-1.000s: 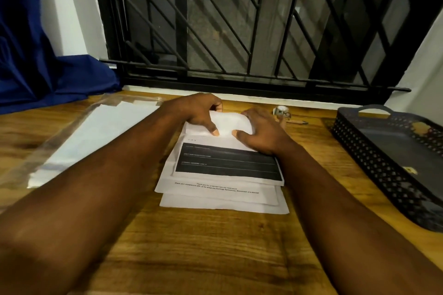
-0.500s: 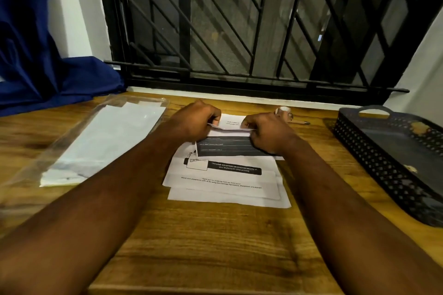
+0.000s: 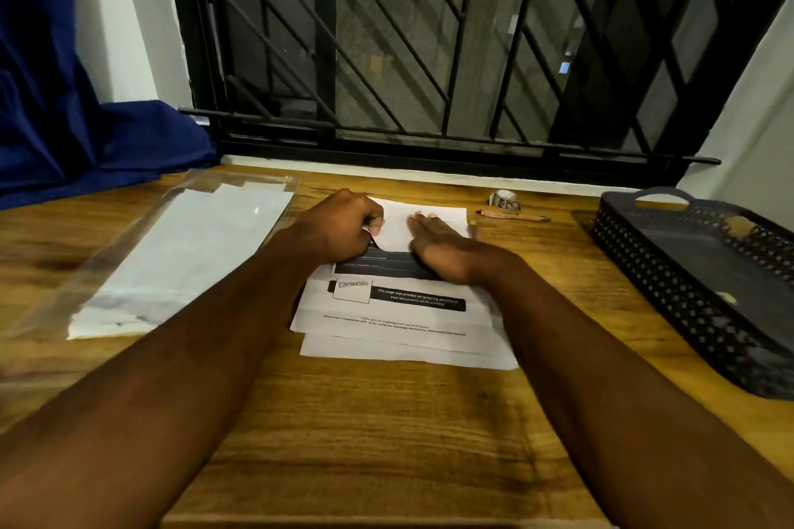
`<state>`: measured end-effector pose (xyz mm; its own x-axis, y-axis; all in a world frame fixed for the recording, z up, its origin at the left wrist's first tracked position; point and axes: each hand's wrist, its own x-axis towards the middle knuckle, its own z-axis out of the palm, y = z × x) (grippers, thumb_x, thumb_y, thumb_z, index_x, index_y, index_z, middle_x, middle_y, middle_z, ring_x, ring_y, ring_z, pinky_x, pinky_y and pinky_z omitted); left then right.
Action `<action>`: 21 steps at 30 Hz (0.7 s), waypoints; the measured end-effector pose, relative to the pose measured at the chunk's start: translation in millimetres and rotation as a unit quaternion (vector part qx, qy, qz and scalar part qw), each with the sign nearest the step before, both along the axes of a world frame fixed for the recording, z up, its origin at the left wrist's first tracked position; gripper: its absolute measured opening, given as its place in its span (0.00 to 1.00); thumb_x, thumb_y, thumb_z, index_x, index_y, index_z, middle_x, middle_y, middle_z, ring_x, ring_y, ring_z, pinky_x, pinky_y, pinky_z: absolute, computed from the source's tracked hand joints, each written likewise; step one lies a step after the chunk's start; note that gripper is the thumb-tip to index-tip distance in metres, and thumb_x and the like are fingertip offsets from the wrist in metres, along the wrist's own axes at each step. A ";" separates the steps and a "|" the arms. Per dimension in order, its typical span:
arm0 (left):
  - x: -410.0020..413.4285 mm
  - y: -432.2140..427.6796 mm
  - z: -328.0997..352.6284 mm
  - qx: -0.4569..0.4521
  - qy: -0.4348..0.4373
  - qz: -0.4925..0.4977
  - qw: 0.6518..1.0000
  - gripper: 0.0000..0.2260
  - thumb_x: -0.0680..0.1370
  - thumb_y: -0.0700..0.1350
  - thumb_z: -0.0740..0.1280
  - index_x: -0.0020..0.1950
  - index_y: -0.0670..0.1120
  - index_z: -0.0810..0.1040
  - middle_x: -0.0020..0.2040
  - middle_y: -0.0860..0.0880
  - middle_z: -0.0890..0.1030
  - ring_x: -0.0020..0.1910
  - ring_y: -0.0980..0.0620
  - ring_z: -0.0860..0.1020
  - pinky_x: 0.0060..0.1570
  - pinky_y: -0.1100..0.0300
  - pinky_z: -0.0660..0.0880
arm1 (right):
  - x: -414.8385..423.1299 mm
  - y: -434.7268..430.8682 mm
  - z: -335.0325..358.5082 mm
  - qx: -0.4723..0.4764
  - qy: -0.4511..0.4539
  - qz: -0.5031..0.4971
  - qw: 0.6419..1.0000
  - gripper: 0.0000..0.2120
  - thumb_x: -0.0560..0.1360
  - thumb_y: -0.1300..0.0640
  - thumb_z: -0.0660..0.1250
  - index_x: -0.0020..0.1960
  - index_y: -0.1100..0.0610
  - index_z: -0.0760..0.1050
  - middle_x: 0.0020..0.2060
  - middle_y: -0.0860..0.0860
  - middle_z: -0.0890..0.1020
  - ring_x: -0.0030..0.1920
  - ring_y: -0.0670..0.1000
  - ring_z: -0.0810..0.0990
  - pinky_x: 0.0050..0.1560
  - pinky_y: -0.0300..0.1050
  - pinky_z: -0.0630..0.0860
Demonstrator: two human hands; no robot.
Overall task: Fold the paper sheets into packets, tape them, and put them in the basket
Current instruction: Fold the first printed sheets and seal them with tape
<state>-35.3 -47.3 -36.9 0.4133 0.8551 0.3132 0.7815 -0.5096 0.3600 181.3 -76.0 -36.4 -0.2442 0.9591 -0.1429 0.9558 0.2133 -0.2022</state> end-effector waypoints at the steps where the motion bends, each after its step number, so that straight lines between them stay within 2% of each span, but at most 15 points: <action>1: 0.0 -1.8 1.4 -0.004 -0.005 -0.004 1.000 0.09 0.73 0.35 0.70 0.43 0.50 0.83 0.53 0.50 0.85 0.56 0.50 0.81 0.58 0.45 0.80 | 8.9 1.1 0.1 0.001 0.001 -0.018 1.000 0.29 0.88 0.42 0.42 0.87 0.47 0.42 0.86 0.45 0.41 0.85 0.46 0.39 0.81 0.64 0.32; 3: -0.9 -7.7 5.2 -0.011 -0.005 -0.013 1.000 0.02 0.74 0.42 0.71 0.43 0.49 0.82 0.53 0.49 0.85 0.56 0.49 0.81 0.58 0.44 0.80 | 23.3 3.1 -0.5 0.003 -0.014 -0.048 0.999 0.31 0.87 0.38 0.42 0.87 0.47 0.41 0.86 0.45 0.40 0.85 0.49 0.38 0.80 0.66 0.32; 4: -0.9 -11.2 7.3 -0.022 -0.004 -0.013 1.000 0.02 0.75 0.47 0.71 0.44 0.49 0.81 0.54 0.48 0.85 0.56 0.48 0.80 0.58 0.44 0.79 | 27.7 3.9 -1.5 0.005 -0.027 -0.057 0.998 0.32 0.87 0.36 0.41 0.87 0.47 0.41 0.86 0.46 0.40 0.85 0.50 0.38 0.79 0.67 0.33; 7: -2.7 -13.2 7.7 -0.056 0.005 0.003 0.998 0.13 0.77 0.61 0.70 0.47 0.52 0.77 0.59 0.49 0.83 0.57 0.47 0.78 0.58 0.45 0.78 | 30.1 5.4 -4.8 0.020 -0.056 -0.061 0.996 0.35 0.85 0.32 0.41 0.87 0.48 0.41 0.86 0.47 0.41 0.85 0.52 0.39 0.79 0.69 0.36; 9: -3.5 -11.9 6.7 -0.072 0.023 0.005 0.997 0.22 0.75 0.66 0.70 0.62 0.56 0.73 0.66 0.51 0.78 0.61 0.49 0.76 0.60 0.48 0.77 | 30.2 4.7 -6.2 0.028 -0.055 -0.055 0.997 0.36 0.85 0.32 0.41 0.87 0.48 0.42 0.86 0.48 0.42 0.85 0.53 0.39 0.79 0.70 0.37; 10: -4.1 -11.0 6.7 -0.095 0.026 0.002 0.995 0.29 0.75 0.66 0.71 0.71 0.57 0.66 0.69 0.52 0.75 0.63 0.49 0.75 0.62 0.49 0.76 | 30.9 3.4 -6.2 0.030 -0.050 -0.054 0.997 0.36 0.85 0.31 0.41 0.87 0.48 0.42 0.86 0.48 0.42 0.85 0.53 0.39 0.79 0.70 0.36; 11: -3.5 -10.9 8.2 -0.120 0.024 0.003 0.993 0.34 0.75 0.64 0.72 0.75 0.58 0.60 0.72 0.51 0.73 0.66 0.47 0.73 0.64 0.48 0.75 | 31.7 3.4 -6.3 0.031 -0.042 -0.056 0.997 0.37 0.84 0.30 0.42 0.87 0.47 0.43 0.86 0.48 0.43 0.85 0.53 0.39 0.79 0.70 0.36; 13: -2.2 -8.4 10.6 -0.142 0.026 0.013 0.989 0.36 0.75 0.62 0.74 0.76 0.60 0.57 0.75 0.50 0.70 0.70 0.44 0.72 0.67 0.44 0.73 | 33.3 3.2 -5.8 0.034 -0.035 -0.061 0.997 0.38 0.82 0.27 0.42 0.87 0.45 0.44 0.86 0.48 0.44 0.85 0.54 0.40 0.79 0.71 0.36; 16: -2.1 -5.6 15.0 -0.142 0.031 0.037 0.989 0.37 0.72 0.63 0.76 0.76 0.56 0.66 0.75 0.51 0.70 0.70 0.47 0.71 0.69 0.47 0.72 | 32.9 2.5 -6.2 0.048 -0.040 -0.051 0.997 0.43 0.78 0.22 0.44 0.86 0.42 0.47 0.86 0.48 0.47 0.86 0.55 0.43 0.79 0.69 0.38; 19: -1.6 -5.7 17.3 -0.121 -0.025 0.036 0.992 0.33 0.68 0.58 0.81 0.70 0.52 0.75 0.66 0.52 0.76 0.62 0.50 0.74 0.56 0.56 0.75 | 33.9 1.0 -1.8 0.111 0.020 -0.017 0.994 0.42 0.76 0.24 0.59 0.83 0.45 0.59 0.84 0.50 0.60 0.83 0.56 0.56 0.80 0.63 0.49; 21: -0.5 -8.7 20.9 -0.082 -0.046 0.016 0.995 0.27 0.68 0.54 0.83 0.63 0.52 0.78 0.60 0.53 0.78 0.58 0.51 0.75 0.50 0.57 0.75 | 35.1 1.9 4.2 0.180 0.048 0.007 0.982 0.38 0.74 0.26 0.68 0.75 0.46 0.69 0.77 0.49 0.71 0.77 0.54 0.65 0.78 0.65 0.52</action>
